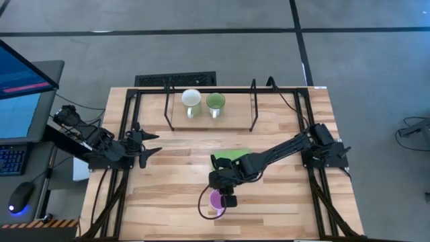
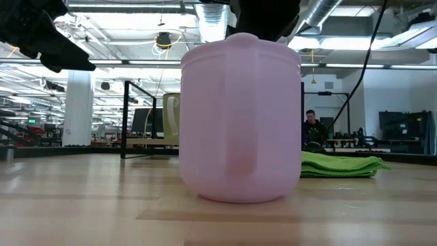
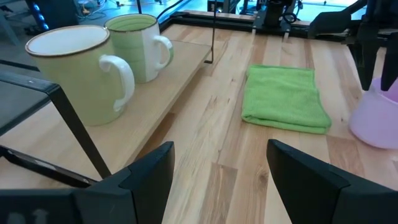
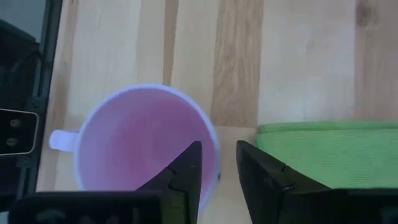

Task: Stack small to large cups/mugs on shelf
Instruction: Put the purple mug on the shelf

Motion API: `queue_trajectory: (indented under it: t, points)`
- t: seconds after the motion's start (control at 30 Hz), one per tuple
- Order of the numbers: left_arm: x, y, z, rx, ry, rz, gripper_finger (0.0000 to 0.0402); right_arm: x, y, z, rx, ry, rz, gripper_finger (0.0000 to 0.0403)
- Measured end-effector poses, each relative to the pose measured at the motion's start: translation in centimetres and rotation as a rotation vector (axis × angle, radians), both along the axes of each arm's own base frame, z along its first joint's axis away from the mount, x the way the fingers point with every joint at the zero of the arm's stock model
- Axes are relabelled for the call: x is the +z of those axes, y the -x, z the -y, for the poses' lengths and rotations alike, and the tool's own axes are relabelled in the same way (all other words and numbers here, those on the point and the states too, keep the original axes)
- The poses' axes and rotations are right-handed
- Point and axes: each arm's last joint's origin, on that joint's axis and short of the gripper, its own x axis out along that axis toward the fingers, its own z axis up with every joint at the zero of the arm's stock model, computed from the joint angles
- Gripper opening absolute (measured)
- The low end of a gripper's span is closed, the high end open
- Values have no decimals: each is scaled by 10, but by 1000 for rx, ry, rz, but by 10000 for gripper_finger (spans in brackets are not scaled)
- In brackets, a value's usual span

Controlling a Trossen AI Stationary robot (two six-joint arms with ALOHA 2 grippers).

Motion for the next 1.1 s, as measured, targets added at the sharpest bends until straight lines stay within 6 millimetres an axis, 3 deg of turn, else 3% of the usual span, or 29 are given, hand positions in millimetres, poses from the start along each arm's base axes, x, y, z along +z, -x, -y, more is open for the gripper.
queue_trajectory:
  t: [0.2, 1.1]
  points:
    - [0, 0, 0, -1, 0, -1, 247, -17, -2, -3, 5, -29, -65, 121]
    - [0, 0, 1, -38, 16, -13, 247, -14, -4, -3, 0, -48, -35, 91]
